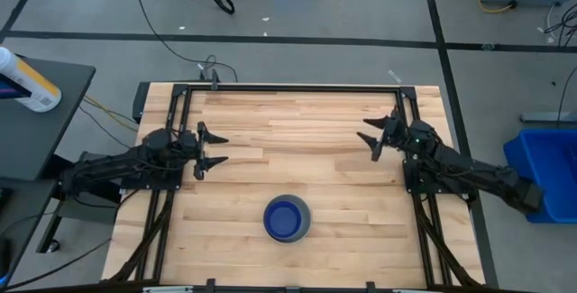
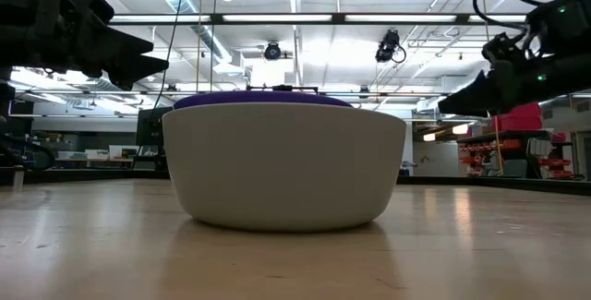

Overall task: Nest bowls inside each other
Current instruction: Return to Home Position

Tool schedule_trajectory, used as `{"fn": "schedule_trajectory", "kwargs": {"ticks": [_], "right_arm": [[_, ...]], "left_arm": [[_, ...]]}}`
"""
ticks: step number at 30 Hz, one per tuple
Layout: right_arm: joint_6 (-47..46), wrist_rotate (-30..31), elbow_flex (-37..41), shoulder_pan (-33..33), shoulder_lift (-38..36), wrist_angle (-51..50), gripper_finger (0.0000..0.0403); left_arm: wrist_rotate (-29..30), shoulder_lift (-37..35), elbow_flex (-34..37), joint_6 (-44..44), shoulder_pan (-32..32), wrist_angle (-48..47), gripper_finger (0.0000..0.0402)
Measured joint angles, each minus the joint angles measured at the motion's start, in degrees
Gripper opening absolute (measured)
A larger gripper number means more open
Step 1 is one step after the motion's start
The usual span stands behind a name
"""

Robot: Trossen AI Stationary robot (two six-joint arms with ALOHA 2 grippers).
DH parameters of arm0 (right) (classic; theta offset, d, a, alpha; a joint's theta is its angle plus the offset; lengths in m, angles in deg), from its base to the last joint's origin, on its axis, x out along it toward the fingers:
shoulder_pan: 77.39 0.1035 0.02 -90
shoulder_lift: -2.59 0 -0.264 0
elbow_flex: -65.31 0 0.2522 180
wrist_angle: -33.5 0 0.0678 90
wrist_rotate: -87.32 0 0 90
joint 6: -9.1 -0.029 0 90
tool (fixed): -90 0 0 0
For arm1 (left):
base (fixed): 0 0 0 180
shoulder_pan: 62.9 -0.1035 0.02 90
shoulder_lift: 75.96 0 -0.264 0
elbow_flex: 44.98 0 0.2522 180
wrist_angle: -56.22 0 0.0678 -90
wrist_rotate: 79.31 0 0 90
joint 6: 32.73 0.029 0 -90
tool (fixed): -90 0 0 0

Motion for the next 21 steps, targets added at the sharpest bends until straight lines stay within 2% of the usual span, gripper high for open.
{"fn": "schedule_trajectory", "kwargs": {"ticks": [2,7,13,21], "right_arm": [[-0.4,0.9,0.0,0.0,1.7,2.8,0.0261],[1.1,-1.1,0.0,0.0,4.4,8.7,0.0249],[-2.8,-0.9,0.0,0.0,4.7,5.0,0.0236],[-0.4,-0.9,0.0,3.7,2.3,4.5,0.0223]], "left_arm": [[-0.1,0.1,0.0,0.0,0.0,0.0,0.0286],[-0.5,0.1,0.0,0.0,0.0,0.0,0.0286],[-0.9,0.1,0.0,-0.2,0.0,0.1,0.0286],[-1.0,0.0,0.0,-0.7,0.0,0.1,0.0286]]}}
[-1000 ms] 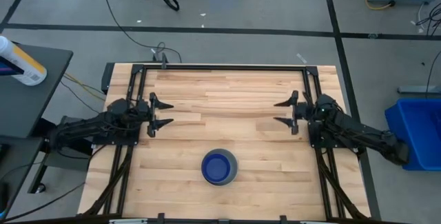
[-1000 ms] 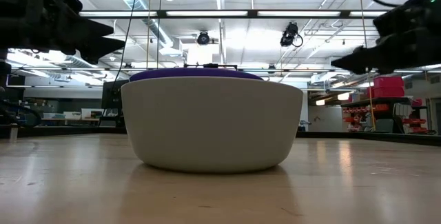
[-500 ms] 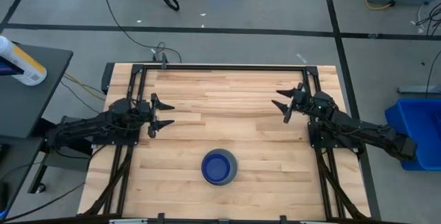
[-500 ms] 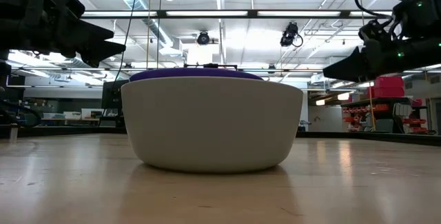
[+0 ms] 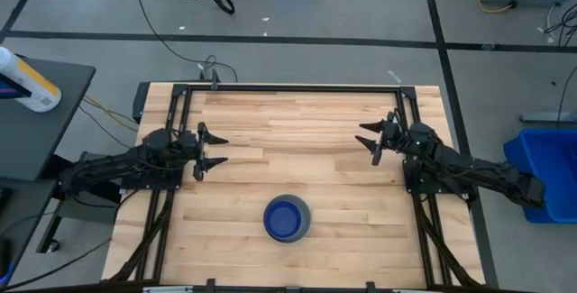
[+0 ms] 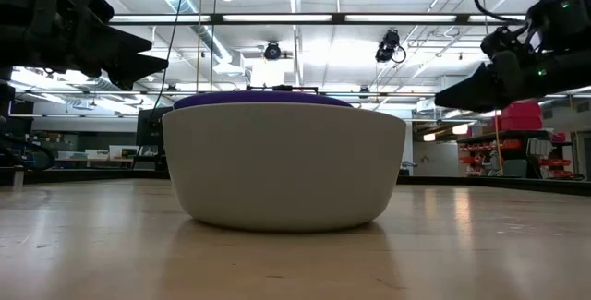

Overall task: Nest bowls inside each other
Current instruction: Return to Home Position

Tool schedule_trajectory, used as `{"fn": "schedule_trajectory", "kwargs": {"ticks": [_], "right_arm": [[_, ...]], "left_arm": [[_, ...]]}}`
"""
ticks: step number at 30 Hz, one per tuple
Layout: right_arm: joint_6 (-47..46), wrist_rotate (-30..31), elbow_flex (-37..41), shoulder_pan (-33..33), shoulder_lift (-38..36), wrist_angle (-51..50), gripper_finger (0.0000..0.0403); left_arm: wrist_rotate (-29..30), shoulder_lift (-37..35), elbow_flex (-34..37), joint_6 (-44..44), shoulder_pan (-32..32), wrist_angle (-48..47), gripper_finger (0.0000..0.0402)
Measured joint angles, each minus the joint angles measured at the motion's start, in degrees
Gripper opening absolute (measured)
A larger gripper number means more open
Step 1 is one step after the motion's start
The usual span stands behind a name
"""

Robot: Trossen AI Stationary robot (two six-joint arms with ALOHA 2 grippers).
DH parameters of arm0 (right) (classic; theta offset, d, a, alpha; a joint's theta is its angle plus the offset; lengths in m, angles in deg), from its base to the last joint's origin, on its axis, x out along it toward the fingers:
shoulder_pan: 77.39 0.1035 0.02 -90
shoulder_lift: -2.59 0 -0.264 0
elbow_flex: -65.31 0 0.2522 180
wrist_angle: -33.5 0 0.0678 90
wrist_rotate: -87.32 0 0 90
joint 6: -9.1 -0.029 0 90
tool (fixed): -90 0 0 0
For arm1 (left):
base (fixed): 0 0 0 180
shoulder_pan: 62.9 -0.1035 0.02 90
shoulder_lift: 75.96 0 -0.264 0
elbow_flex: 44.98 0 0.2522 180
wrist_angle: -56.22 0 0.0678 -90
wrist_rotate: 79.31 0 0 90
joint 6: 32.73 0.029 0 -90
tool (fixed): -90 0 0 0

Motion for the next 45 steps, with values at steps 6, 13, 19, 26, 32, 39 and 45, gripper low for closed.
{"fn": "schedule_trajectory", "kwargs": {"ticks": [6,13,19,26,32,39,45], "right_arm": [[-0.9,5.7,0.0,4.2,-6.7,-8.8,0.0212],[2.1,11.2,0.0,14.9,-16.2,-12.7,0.0199],[4.5,13.8,0.0,23.0,-22.4,-12.2,0.0187],[2.6,10.7,0.0,29.0,-21.8,-12.7,0.0176],[2.0,10.5,0.0,34.3,-20.6,-12.9,0.0168],[-0.5,11.7,0.0,36.8,-15.6,-12.7,0.0160],[-1.0,17.4,0.0,36.8,-13.8,-11.7,0.0158]], "left_arm": [[-0.2,0.0,0.0,-0.4,0.0,0.0,0.0286],[-0.2,0.8,0.0,-0.7,0.0,0.0,0.0286],[-1.3,2.5,0.0,-0.9,0.0,0.1,0.0286],[-2.2,2.6,0.0,-1.5,0.0,0.3,0.0286],[-2.6,2.6,0.0,-1.5,0.0,0.3,0.0286],[-2.6,2.6,0.0,-2.0,0.0,0.3,0.0286],[-2.6,2.6,0.0,-2.2,0.0,0.3,0.0286]]}}
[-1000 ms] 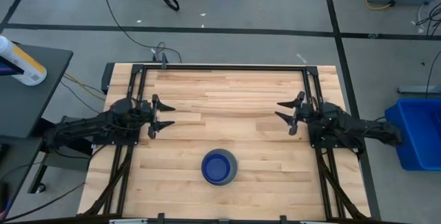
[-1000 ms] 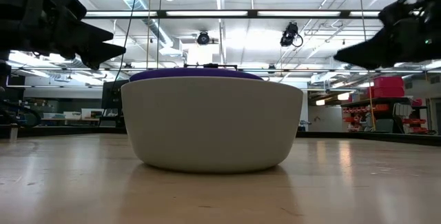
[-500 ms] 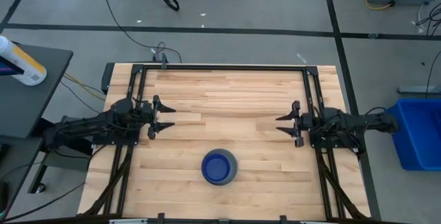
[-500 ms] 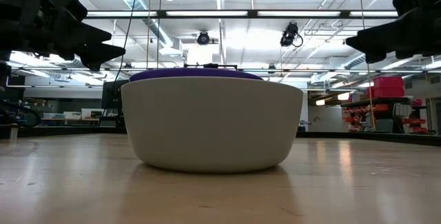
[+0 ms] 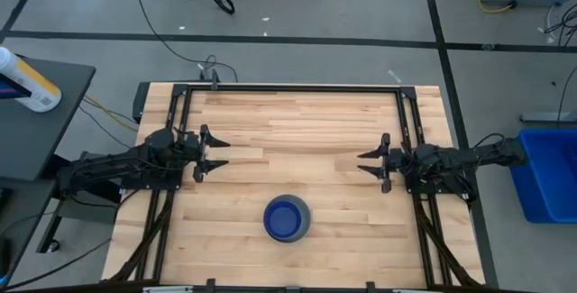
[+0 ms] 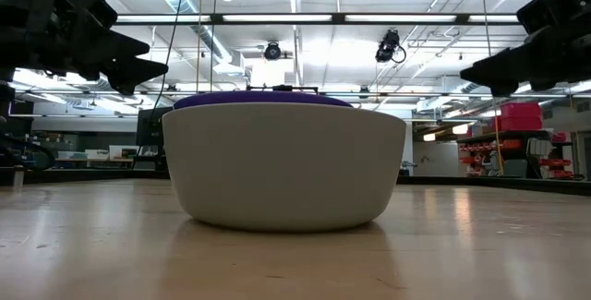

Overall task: Nest bowls inside each other
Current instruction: Return to Home Position

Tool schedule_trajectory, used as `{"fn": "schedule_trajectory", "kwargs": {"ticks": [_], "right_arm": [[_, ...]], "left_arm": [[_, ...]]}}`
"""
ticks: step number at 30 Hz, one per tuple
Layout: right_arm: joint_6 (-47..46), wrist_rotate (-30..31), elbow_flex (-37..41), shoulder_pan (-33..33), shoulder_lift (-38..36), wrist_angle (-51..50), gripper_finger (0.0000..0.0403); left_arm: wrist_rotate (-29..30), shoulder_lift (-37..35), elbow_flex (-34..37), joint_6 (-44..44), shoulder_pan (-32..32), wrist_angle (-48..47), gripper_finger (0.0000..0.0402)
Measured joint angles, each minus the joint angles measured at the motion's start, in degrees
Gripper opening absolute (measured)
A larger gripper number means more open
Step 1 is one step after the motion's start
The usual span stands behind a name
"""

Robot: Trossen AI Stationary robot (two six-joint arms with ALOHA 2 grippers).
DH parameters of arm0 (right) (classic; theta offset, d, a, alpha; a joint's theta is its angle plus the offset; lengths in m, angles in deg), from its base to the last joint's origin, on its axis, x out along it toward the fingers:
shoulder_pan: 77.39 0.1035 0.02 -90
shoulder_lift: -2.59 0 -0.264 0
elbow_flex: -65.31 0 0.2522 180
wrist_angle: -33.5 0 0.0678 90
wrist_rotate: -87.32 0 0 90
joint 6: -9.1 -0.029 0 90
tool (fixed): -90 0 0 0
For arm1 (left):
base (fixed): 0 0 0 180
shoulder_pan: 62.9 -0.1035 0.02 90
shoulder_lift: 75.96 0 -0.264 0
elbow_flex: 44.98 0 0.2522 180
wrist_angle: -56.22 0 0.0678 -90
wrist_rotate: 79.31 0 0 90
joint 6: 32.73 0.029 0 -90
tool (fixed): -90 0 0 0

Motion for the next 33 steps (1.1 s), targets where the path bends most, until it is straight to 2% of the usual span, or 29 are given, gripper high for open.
{"fn": "schedule_trajectory", "kwargs": {"ticks": [5,9,22,33], "right_arm": [[1.9,7.8,0.0,0.0,-0.1,1.1,0.0165],[3.0,9.9,0.0,0.0,-0.5,1.5,0.0171],[6.6,1.7,0.0,0.0,-9.4,0.6,0.0195],[6.1,0.1,0.0,0.0,-9.4,0.1,0.0214]], "left_arm": [[0.0,0.0,0.0,0.0,0.0,0.0,0.0286],[0.0,0.0,0.0,0.2,0.0,0.0,0.0286],[0.0,0.0,0.0,0.2,0.0,0.0,0.0286],[-1.0,0.0,0.0,-0.3,0.0,0.3,0.0286]]}}
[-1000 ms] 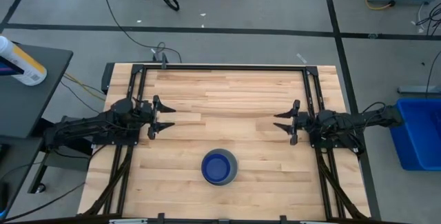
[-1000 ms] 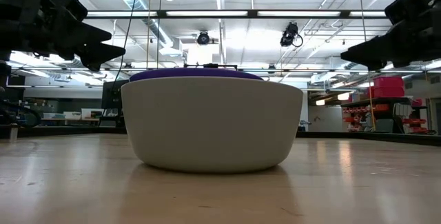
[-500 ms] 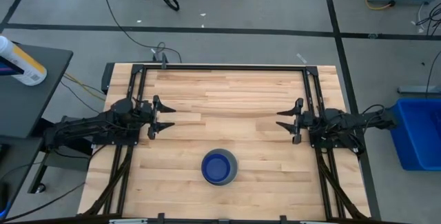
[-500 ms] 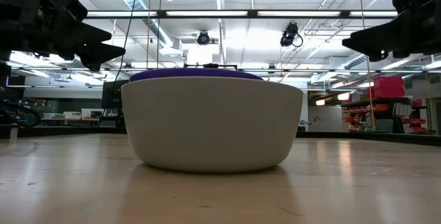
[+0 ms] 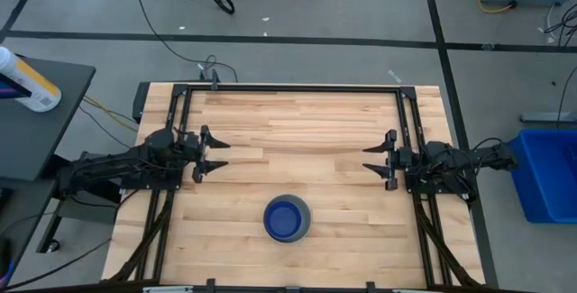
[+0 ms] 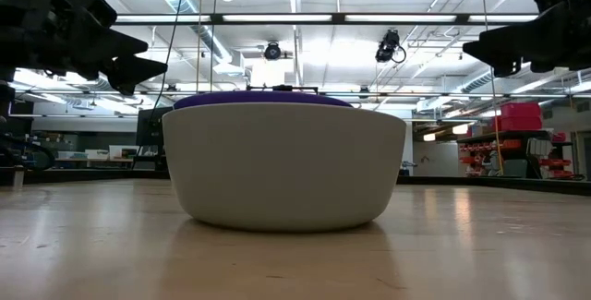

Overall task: Nest bowls inside each other
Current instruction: Return to Home Position

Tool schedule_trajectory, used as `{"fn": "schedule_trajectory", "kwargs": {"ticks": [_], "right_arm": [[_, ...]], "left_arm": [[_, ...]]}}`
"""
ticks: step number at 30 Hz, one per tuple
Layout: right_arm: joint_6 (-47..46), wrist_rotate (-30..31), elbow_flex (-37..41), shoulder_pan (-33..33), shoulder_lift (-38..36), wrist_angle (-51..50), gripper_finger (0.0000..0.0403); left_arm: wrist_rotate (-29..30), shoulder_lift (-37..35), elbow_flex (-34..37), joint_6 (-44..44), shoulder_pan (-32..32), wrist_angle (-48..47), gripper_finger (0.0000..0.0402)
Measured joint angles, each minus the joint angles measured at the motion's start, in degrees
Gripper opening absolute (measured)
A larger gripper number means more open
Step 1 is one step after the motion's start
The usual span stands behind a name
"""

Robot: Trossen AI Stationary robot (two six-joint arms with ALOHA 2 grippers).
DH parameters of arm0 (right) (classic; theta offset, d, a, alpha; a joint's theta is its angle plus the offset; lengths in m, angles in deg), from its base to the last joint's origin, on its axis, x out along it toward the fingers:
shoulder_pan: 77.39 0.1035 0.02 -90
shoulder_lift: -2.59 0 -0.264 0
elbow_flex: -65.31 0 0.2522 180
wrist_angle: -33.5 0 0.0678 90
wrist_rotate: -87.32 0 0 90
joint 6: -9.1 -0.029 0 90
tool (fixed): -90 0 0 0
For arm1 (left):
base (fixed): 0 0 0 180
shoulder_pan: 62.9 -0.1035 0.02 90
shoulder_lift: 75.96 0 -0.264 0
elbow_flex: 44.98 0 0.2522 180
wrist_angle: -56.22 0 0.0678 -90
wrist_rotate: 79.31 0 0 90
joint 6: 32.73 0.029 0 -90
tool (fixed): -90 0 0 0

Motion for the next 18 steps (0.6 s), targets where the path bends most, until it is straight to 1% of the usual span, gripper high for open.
{"fn": "schedule_trajectory", "kwargs": {"ticks": [3,10,18], "right_arm": [[0.0,0.2,0.0,-0.5,0.0,0.0,0.0219],[-0.6,-0.1,0.0,-2.3,0.0,0.0,0.0229],[-0.8,-0.2,0.0,-2.4,0.0,0.0,0.0240]], "left_arm": [[-1.0,0.0,0.0,0.1,0.0,0.1,0.0286],[-1.0,0.0,0.0,0.3,0.0,0.1,0.0286],[-1.5,0.0,0.0,1.5,0.0,0.2,0.0286]]}}
